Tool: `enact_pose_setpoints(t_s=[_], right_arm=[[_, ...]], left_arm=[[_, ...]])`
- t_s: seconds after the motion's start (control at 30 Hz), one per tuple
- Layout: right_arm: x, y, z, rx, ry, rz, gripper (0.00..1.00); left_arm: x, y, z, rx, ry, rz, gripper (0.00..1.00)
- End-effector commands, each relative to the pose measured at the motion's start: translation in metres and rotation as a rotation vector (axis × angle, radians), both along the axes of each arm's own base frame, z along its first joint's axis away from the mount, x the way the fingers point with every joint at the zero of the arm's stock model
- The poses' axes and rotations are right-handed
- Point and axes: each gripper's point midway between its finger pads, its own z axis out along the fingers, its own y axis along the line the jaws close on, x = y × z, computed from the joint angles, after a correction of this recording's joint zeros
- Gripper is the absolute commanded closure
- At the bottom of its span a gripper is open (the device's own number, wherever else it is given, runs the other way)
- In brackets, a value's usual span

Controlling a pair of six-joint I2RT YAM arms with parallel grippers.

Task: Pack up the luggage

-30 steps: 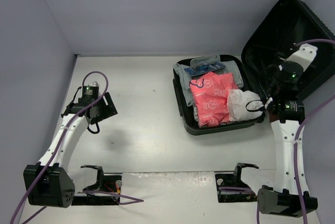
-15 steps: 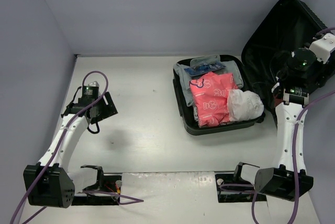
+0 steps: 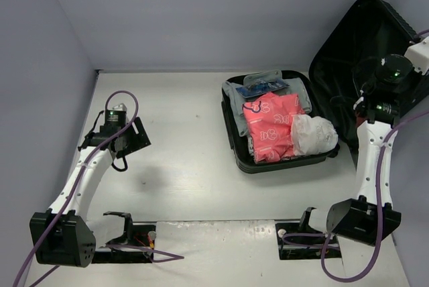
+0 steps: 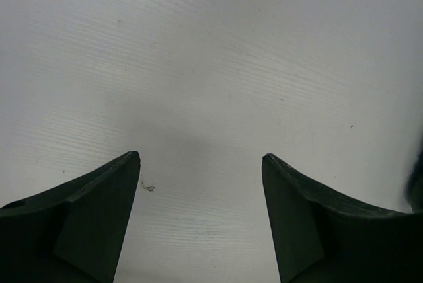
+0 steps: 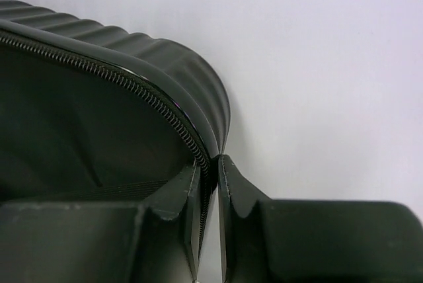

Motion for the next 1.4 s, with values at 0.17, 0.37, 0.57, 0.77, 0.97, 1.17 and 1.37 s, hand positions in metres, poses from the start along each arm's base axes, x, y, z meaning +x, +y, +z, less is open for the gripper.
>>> enact_pose_setpoints(t_s=[0.17,0.37,0.57,0.77,0.97,1.17,1.37], right_arm=[[-0.020,0.099,0.060,-0.071,-0.205,0.417,1.00],[-0.063,0.200,0.047,0.014,-0.252,0.965,0.73],[-0.119,0.285,0.040,0.113,-0.317,1.400,0.26],[-0.117,0.305,0.033,0.214,-0.312,1.503,0.21],[-0.108,0.310,0.040,0.226,-0.297,1.543,0.20],[-0.102,0.309,0.050,0.220,-0.331,1.541,0.20],[-0.069,0.301,0.045,0.266,-0.289,1.499,0.17]], left_arm=[[0.013,-0.003,0.024,-0.023,-0.104,-0.007,0.31],[0.013,-0.018,0.037,-0.123,-0.112,0.007,0.31],[0.020,-0.029,0.054,-0.187,-0.118,-0.005,0.31],[0.022,-0.042,0.067,-0.241,-0.122,-0.030,0.31],[0.020,-0.048,0.072,-0.249,-0.123,-0.047,0.31],[0.025,-0.059,0.074,-0.271,-0.120,-0.066,0.31],[0.034,-0.094,0.082,-0.295,-0.123,-0.125,0.31]])
